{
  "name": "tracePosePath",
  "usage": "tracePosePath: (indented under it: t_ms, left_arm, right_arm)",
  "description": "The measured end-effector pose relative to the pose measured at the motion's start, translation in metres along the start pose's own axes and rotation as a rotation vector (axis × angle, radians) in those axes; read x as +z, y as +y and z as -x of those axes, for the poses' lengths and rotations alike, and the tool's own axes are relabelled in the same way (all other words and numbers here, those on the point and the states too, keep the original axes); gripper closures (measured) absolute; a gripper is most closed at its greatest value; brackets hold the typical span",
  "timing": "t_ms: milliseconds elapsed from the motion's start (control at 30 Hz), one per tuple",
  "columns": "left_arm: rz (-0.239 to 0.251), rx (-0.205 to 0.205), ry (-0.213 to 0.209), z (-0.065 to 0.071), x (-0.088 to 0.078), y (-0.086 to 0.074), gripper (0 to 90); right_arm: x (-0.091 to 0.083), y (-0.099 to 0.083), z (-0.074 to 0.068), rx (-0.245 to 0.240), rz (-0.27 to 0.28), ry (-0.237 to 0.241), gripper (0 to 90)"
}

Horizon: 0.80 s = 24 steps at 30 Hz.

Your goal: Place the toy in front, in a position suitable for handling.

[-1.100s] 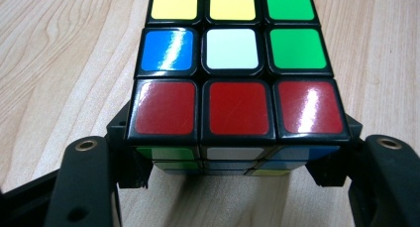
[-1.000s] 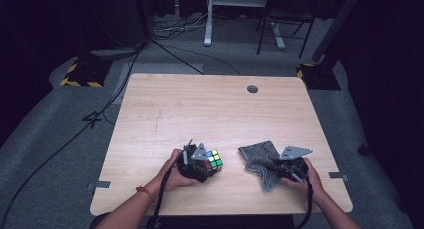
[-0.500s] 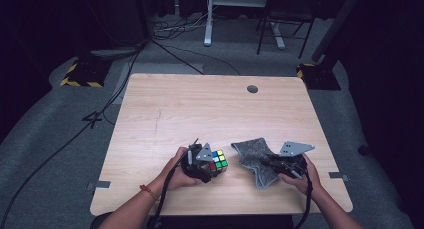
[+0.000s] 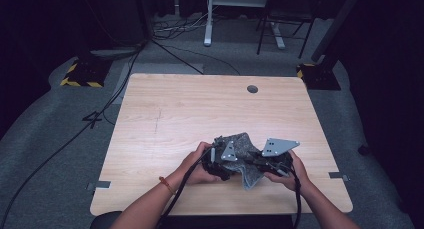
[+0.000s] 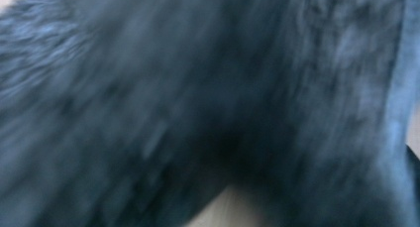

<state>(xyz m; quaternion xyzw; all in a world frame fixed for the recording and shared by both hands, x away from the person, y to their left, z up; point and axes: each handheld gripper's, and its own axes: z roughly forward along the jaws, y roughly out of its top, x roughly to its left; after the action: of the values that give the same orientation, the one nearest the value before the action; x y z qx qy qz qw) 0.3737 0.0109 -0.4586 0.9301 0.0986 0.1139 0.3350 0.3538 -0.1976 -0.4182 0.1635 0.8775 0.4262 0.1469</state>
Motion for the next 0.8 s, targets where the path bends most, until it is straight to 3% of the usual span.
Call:
tracePosePath:
  t_ms: [300,433,467,533,667,800]
  left_arm:
    - [-0.007,-0.025,-0.005,-0.003,0.000,-0.001,33.9]
    - [0.003,-0.020,-0.010,-0.003,-0.003,-0.002,33.9]
    - [0.017,-0.016,-0.013,-0.004,-0.008,-0.002,33.9]
    - [0.037,-0.018,-0.011,-0.004,-0.013,-0.002,33.9]
    - [0.061,-0.019,-0.008,-0.006,-0.020,-0.002,33.9]
    - [0.077,-0.028,0.003,-0.008,-0.025,-0.004,33.9]
  right_arm:
    - [0.012,0.010,-0.006,-0.037,-0.011,-0.033,79.1]
    - [0.008,0.005,0.002,-0.010,-0.009,-0.085,79.2]
    - [0.004,0.000,0.010,0.021,-0.005,-0.104,79.3]
    - [0.001,-0.005,0.016,0.036,-0.011,-0.123,79.3]
    - [-0.001,-0.015,0.021,0.075,-0.011,-0.100,79.3]
    - [0.000,-0.017,0.018,0.066,-0.023,-0.084,79.3]
